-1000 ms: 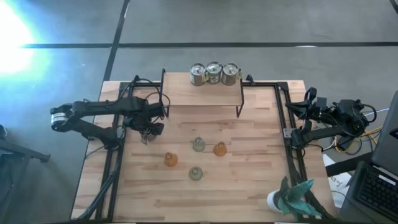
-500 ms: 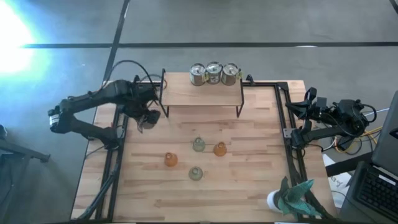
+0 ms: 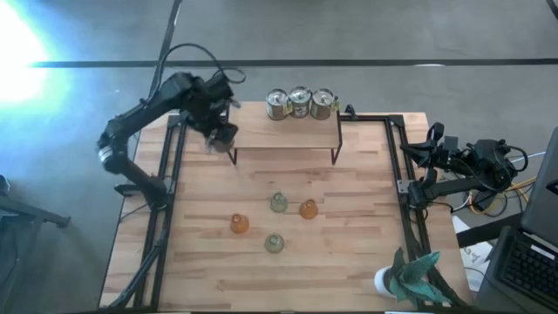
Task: Pick & Place candle stick holders
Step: Put the silver scented candle on the shelf
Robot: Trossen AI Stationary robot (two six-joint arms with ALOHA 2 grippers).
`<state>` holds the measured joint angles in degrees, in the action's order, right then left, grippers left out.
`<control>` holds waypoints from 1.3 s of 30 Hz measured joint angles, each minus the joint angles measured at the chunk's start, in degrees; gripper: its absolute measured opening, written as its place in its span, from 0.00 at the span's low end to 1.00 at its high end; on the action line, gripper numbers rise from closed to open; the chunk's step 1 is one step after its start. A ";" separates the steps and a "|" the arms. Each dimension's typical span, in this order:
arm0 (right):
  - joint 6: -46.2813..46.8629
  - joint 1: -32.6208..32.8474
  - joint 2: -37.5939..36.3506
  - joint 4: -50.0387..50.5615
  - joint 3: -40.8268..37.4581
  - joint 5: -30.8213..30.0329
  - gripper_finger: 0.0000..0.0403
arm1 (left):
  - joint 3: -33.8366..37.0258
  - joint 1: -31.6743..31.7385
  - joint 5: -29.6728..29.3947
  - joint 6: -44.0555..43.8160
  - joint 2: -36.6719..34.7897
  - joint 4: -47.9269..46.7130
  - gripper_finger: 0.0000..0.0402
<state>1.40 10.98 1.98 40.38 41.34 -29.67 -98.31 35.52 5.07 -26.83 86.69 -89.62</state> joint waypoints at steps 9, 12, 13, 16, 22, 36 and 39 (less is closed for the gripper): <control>-0.03 0.00 0.00 0.00 0.00 0.02 0.02 | -14.27 2.49 0.01 10.60 11.77 -0.43 0.92; 0.05 -0.02 0.00 0.02 0.02 0.02 0.02 | -17.97 2.82 -0.05 13.91 15.18 -0.41 0.92; 0.02 -0.01 0.00 0.01 0.02 0.01 0.02 | -19.03 2.83 -0.09 15.11 16.27 -0.42 0.92; 0.02 -0.02 0.00 0.01 0.01 0.02 0.02 | -21.32 2.81 0.03 18.14 18.93 -0.40 0.92; -0.01 -0.01 0.00 0.00 0.00 0.02 0.02 | -22.75 3.07 0.02 21.32 22.38 -0.41 0.92; -0.06 -0.01 0.00 0.00 0.01 0.01 0.02 | -22.61 3.48 -2.04 22.56 25.60 1.72 0.92; 0.03 0.00 -0.01 0.01 0.01 0.02 0.02 | -22.61 3.52 -2.04 23.25 25.62 4.21 0.92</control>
<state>1.43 10.97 1.97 40.39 41.36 -29.65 -120.92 39.04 3.03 -3.59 112.31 -85.41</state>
